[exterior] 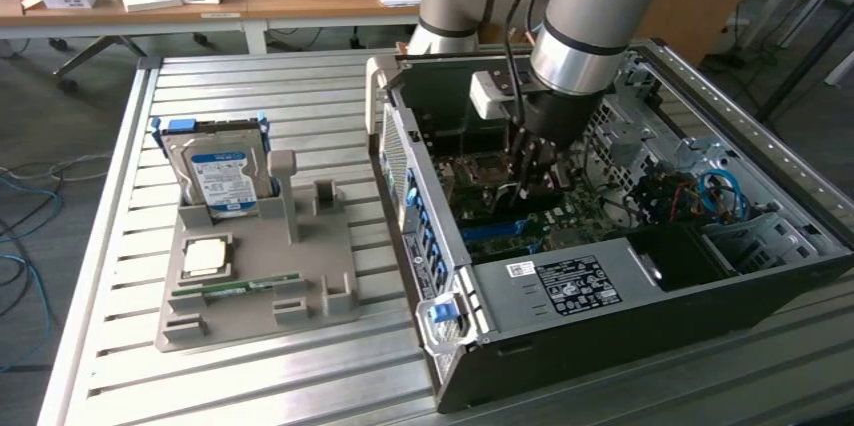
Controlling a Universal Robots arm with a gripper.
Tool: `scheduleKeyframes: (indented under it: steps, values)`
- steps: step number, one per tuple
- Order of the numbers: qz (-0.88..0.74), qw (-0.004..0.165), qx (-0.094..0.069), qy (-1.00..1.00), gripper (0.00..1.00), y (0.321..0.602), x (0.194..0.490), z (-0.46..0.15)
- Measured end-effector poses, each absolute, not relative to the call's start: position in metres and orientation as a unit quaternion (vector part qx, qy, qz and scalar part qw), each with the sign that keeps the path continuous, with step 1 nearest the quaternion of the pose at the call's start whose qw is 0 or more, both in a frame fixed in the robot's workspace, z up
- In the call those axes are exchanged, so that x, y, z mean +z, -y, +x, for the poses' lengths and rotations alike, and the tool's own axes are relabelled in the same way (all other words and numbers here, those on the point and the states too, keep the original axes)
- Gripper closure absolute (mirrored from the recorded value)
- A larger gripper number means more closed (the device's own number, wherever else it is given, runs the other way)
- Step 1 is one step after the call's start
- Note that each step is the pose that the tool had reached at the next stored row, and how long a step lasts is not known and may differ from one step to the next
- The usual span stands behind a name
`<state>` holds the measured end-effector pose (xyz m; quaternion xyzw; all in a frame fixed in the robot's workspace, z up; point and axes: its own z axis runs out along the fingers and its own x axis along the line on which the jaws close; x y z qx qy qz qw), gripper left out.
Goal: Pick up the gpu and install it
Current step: 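Insert the gpu into the slot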
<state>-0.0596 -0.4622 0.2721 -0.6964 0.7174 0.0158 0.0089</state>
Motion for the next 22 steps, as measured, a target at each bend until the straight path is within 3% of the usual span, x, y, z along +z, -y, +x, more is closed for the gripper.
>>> scheduleKeyframes:
  steps: [22]
  values:
    - [-0.696, 0.009, 0.016, -0.717, 0.74, 0.4622, 0.2671, -0.0629]
